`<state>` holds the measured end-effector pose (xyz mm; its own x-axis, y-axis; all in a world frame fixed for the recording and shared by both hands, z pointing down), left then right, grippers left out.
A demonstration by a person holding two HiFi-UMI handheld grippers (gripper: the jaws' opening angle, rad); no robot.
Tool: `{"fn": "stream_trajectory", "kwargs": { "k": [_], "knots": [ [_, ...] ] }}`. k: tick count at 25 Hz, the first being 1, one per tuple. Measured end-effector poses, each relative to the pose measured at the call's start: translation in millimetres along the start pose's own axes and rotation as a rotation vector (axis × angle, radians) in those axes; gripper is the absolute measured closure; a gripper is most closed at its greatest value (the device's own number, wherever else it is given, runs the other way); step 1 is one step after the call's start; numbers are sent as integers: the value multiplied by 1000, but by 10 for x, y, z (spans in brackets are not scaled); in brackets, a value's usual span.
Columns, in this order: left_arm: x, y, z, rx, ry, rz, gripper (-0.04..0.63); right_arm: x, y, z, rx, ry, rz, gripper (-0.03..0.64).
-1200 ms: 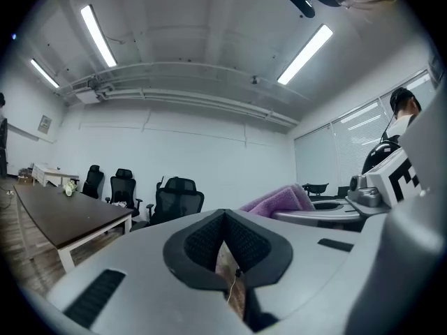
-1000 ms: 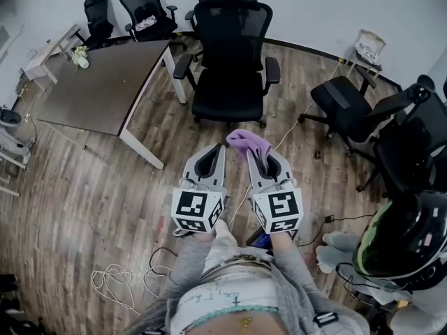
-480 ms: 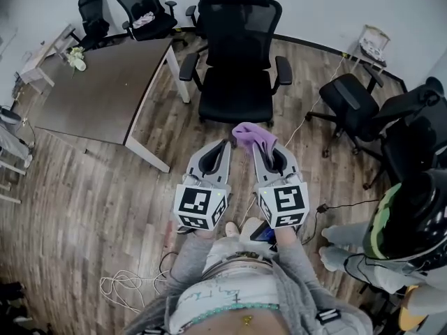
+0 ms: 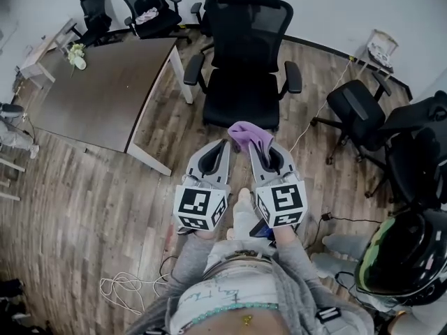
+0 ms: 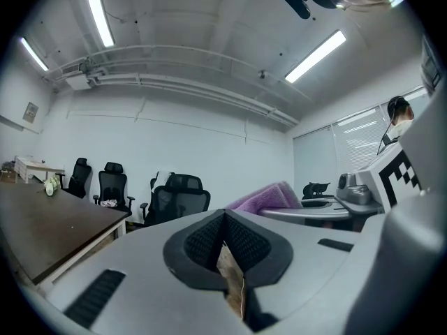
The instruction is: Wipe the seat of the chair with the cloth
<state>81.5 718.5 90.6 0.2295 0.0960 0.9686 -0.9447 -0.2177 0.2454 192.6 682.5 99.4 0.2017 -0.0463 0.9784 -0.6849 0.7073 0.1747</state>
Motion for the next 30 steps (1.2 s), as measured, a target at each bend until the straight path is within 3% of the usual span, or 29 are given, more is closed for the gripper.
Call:
{"fn": "stream_trajectory", "kwargs": {
  "k": [19,30],
  "knots": [
    [-394,734,1452,-21,26,12,597,-180,-806,1448,-59,3,2,566],
    [-391,920,1853,-64,22,12,597,-143,-1165,1837,-71,-6,-20,566]
  ]
}}
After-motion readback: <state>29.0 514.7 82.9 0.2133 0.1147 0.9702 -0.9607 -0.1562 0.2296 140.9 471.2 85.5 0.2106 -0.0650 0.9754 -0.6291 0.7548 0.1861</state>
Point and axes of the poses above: the fingertips, and each gripper's own axes: z forward along the fingers, y to its left, x out of its underside, the point moved 5 cm from there along -z, backward along the fingers, and after that the axes turned 8 degrees about -z, right-handed, at the moved point
